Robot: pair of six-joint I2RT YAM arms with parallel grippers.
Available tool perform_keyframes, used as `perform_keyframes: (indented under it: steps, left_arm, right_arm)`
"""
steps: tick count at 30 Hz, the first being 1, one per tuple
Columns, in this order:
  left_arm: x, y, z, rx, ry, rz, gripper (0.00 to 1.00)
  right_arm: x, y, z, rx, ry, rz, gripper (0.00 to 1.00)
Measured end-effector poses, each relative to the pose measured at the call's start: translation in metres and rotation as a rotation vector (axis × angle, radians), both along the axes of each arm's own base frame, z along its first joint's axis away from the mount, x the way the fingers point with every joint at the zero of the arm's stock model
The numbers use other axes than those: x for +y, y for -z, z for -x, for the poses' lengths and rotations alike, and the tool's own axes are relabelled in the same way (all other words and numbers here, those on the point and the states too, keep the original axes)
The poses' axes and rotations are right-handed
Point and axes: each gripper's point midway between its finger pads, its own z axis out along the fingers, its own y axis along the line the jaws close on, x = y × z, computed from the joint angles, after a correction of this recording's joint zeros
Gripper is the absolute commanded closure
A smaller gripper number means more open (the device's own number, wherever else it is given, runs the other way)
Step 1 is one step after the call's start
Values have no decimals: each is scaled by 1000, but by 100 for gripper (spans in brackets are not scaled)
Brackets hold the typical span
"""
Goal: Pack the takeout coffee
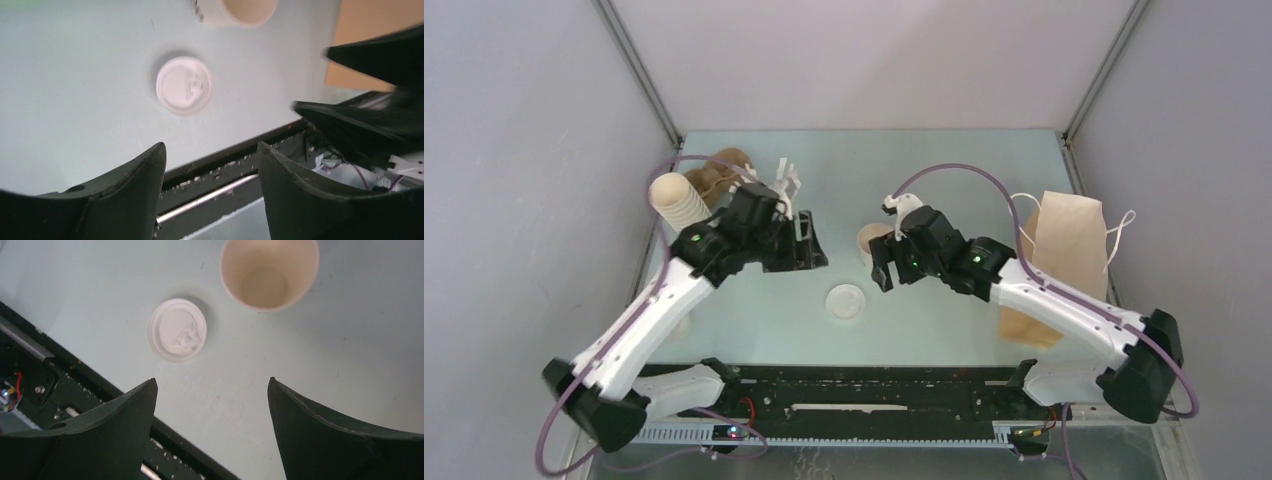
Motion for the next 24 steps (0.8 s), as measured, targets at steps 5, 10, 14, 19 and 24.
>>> perform_keyframes:
  steps: [5,10,14,19,24]
  left_arm:
    - [-26,92,10,286,52,-85,55]
    - [-27,160,26,455,56,-177,63]
    - [-33,181,16,461,48,-202,70]
    - [-39,205,7,461,40,-237,74]
    - [-27,220,10,458,18,-300,70]
  right_arm:
    - [-24,-16,20,4,39,-69,11]
    - [-49,-23,38,9,75,-121,11]
    - [-69,-20,51,22,109,-142,11]
    - [-82,-24,58,23,137,-163,11]
    - [-84,-25,59,25,144,-168,11]
